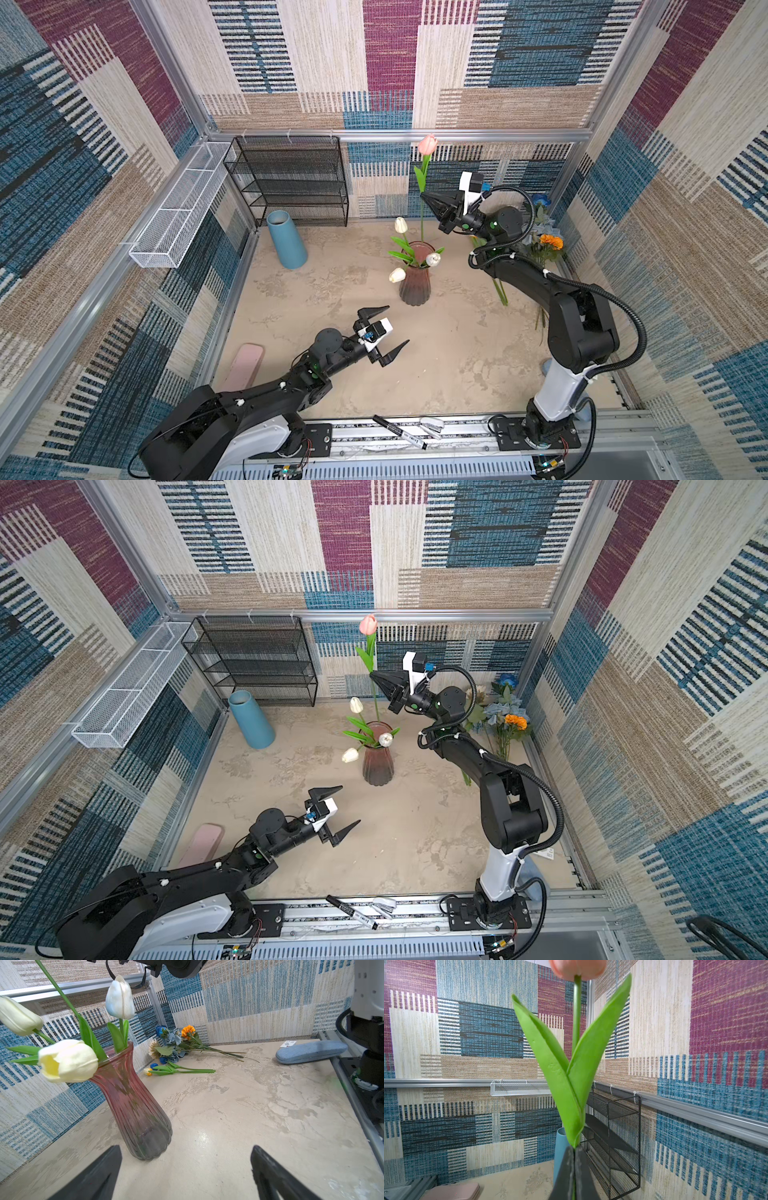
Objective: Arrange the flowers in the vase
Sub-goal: 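Carry the pink tulip over the pink vase and lower its stem in, then open the right gripper and move it back to the flower pile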
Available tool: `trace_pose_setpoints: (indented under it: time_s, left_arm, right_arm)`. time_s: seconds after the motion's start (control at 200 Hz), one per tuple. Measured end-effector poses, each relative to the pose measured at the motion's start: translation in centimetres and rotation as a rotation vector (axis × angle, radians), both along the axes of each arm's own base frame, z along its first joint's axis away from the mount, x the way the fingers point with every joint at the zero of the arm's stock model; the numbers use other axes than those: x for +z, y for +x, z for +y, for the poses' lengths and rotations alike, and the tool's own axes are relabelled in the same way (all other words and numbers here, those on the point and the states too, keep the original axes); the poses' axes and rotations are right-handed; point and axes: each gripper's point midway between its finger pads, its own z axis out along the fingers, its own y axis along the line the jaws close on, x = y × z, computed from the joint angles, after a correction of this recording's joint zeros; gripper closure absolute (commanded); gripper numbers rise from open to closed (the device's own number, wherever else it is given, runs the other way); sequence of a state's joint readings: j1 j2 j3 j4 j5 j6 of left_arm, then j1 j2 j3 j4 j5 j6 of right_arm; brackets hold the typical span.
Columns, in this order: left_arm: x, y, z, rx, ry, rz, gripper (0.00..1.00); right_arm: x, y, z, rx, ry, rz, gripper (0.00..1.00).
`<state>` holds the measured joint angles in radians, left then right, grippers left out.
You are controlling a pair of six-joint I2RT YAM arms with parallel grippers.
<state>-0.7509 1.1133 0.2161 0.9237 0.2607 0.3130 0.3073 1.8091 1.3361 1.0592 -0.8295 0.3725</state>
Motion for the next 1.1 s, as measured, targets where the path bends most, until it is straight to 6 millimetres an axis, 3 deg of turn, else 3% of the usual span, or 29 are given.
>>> trace_pose_setpoints:
  time_s: [0.556, 0.827, 1.102]
  left_arm:
    - [-0.1, 0.0, 0.0, 0.0, 0.003, 0.003, 0.0]
    - [-0.1, 0.0, 0.0, 0.0, 0.003, 0.003, 0.0]
    - [-0.1, 0.0, 0.0, 0.0, 0.003, 0.003, 0.0]
  right_arm:
    - [-6.2, 0.5, 0.4, -0.031, -0.084, 0.058, 0.96]
    - [-7.3, 0.2, 0.1, -0.062, -0.121, 0.063, 0.64]
    - [-6.2, 0.1, -0.8, -0.136, -0.123, 0.053, 0.54]
